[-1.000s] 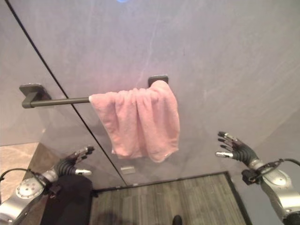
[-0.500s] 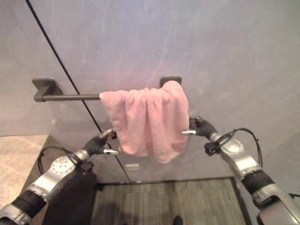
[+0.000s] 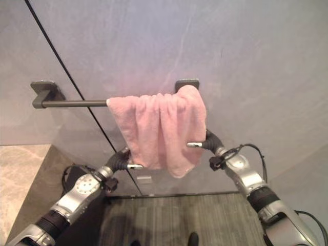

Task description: Put brush and paste in cup on sink, flatten towel.

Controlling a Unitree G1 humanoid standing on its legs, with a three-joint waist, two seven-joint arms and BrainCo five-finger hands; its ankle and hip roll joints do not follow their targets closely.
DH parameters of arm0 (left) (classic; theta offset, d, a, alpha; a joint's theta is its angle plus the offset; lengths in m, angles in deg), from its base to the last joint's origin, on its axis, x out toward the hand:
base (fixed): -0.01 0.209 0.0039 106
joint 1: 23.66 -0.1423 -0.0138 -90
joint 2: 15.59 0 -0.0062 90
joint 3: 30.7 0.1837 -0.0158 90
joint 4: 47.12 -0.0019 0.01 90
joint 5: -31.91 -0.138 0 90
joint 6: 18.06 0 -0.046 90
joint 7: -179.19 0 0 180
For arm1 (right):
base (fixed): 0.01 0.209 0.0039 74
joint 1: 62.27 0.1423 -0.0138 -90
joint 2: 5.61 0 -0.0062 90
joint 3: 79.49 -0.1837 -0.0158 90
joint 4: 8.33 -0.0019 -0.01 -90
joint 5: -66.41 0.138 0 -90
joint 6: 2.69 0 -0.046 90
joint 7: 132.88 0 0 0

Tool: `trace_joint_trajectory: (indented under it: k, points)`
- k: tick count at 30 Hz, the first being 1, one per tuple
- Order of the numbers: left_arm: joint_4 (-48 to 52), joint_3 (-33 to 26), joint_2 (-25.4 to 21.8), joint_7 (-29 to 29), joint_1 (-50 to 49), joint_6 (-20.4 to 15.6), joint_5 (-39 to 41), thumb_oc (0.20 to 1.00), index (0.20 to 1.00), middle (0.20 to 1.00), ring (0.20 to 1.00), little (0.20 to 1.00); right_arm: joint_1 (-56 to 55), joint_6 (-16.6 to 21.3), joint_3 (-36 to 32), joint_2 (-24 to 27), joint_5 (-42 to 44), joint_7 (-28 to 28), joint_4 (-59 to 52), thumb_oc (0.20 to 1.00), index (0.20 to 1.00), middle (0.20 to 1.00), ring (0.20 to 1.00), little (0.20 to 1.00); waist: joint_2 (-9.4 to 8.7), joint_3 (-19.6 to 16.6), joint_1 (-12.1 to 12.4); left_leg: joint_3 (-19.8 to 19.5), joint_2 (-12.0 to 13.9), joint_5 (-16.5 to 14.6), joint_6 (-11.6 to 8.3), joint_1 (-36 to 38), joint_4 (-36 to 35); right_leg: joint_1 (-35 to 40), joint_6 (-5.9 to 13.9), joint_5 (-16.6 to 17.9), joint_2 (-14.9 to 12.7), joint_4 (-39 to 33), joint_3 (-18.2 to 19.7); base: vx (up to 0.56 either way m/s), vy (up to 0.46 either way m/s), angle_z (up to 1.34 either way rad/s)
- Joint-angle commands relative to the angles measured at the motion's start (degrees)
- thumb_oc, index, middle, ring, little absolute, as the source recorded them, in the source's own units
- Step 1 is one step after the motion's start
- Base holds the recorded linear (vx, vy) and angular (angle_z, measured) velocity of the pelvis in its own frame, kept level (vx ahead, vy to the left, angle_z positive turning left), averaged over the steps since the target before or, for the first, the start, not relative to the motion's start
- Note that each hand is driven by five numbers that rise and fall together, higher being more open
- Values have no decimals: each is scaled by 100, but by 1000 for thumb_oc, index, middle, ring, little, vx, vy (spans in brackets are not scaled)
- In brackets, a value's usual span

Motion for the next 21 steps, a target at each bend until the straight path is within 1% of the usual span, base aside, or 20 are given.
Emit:
trace_joint_trajectory:
  k: [1,4,5,6,7,8,12,15,17,19,20,21]
  points:
    - [-331,286,-20,-147,630,-139,-115,1000,1000,1000,1000,1000,650,167,-131,-170,-6,-141,-51,1000,1000,1000,1000,1000,-336,-148,16,49,-56,589,-50,-321,-28,406,365,-69,-342,-7,120,0,0,0]
    - [-672,392,289,-306,777,-75,-342,1000,1000,1000,1000,1000,573,119,-156,-160,-104,-184,-72,1000,1000,1000,1000,1000,-409,-155,0,20,-61,585,-44,-330,-28,417,366,-63,-342,-7,90,5,10,4]
    - [-732,411,334,-330,818,-71,-396,906,906,906,906,906,559,121,-175,-162,-111,-199,-85,871,871,871,871,871,-423,-156,-5,14,-61,584,-44,-336,-28,415,367,-60,-344,-7,88,0,6,11]
    - [-735,414,337,-330,820,-72,-397,799,799,799,799,799,557,121,-177,-161,-111,-199,-86,702,702,702,702,702,-423,-156,-5,13,-61,584,-44,-336,-28,415,367,-61,-344,-7,88,-5,9,13]
    - [-846,430,420,-390,894,-73,-502,347,347,347,347,347,565,95,-166,-166,-123,-193,-85,228,228,228,228,228,-463,-156,-4,13,-61,583,-43,-356,-28,398,374,-48,-352,-7,82,-8,11,9]
    - [-853,424,426,-416,915,-68,-536,200,200,200,200,200,554,79,-177,-176,-96,-199,-74,200,200,200,200,200,-479,-154,5,12,-60,581,-42,-360,-28,392,375,-47,-355,-7,85,-16,20,3]
    - [-785,237,346,-476,843,-63,-592,200,200,200,200,200,405,65,-282,-144,-92,-213,-213,200,200,200,200,200,-544,-148,29,29,-54,563,-29,-378,-28,366,387,-26,-369,-7,88,0,0,0]
    - [-565,-66,128,-503,619,-68,-690,200,200,200,200,200,154,78,-476,-21,-169,-193,-554,200,200,200,200,200,-581,-157,52,44,-60,542,-19,-360,-28,369,400,-23,-378,-7,91,0,0,0]
    - [-253,-427,-102,-517,362,-89,-748,200,200,200,200,200,-61,110,-670,153,-419,-183,-924,200,200,200,200,200,-602,-169,73,45,-67,531,-18,-346,-28,385,411,-30,-384,-7,93,0,0,0]
    - [155,-861,-271,-594,136,-115,-671,200,200,200,200,200,-257,165,-892,375,-939,-245,-1505,200,200,200,200,200,-612,-167,91,29,-68,523,-11,-338,-28,407,416,-29,-389,-7,80,0,0,0]
    - [366,-993,-297,-616,84,-145,-518,200,200,200,200,200,-313,198,-972,445,-1027,-247,-1798,200,200,200,200,200,-618,-161,89,27,-68,522,-9,-335,-28,411,418,-26,-393,-7,75,0,0,0]
    - [858,-1237,-364,-636,-61,-213,-313,200,200,200,200,200,-439,282,-1131,483,-928,-185,-2297,200,200,200,200,200,-634,-173,94,4,-71,515,-6,-338,-28,422,417,-29,-401,-7,66,0,0,0]
